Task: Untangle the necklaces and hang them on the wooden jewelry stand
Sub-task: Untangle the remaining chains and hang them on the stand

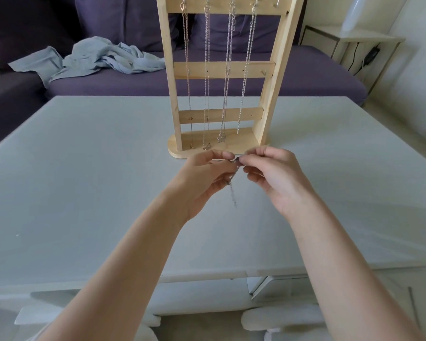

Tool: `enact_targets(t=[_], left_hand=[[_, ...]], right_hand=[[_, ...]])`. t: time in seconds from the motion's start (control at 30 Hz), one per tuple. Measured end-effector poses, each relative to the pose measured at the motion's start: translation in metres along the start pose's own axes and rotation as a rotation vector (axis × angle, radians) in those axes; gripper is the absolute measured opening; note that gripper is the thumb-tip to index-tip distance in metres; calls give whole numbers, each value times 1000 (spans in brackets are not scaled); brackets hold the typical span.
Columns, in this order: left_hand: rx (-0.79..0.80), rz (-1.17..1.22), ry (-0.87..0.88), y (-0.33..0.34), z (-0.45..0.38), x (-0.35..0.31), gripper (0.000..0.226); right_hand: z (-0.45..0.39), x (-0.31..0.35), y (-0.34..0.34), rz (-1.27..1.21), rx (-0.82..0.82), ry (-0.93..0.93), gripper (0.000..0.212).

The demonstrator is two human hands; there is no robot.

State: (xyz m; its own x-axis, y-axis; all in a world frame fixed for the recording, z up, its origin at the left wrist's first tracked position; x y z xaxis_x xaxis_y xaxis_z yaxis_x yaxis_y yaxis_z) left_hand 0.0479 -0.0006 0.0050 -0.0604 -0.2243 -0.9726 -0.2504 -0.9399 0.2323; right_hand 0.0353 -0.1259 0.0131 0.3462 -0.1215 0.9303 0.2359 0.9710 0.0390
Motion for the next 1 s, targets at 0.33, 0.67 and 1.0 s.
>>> enact_targets(t=[0.33, 0.67, 1.0], left_hand=[[-114, -487, 172, -18, -3, -9, 17], [-59, -509, 212, -15, -1, -15, 12], [-54, -566, 287, -13, -2, -15, 8]], right_hand=[[3, 4, 6, 185, 87, -106, 12], [1, 2, 5, 167, 108, -82, 12], [2, 3, 6, 197, 71, -116, 16]])
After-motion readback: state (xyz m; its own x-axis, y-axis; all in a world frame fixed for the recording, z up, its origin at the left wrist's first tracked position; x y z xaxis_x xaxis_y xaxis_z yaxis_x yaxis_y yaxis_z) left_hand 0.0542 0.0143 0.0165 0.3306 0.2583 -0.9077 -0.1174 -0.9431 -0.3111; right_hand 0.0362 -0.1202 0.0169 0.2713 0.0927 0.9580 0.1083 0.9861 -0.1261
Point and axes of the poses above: each hand's wrist, its own z-axis away from the middle knuckle, its own y-axis out of the palm, x = y × z, the point moved 5 cm from there along -z, towards the middle knuckle, and after that the axes turned 12 degrees about y, right-handed, at the moved point
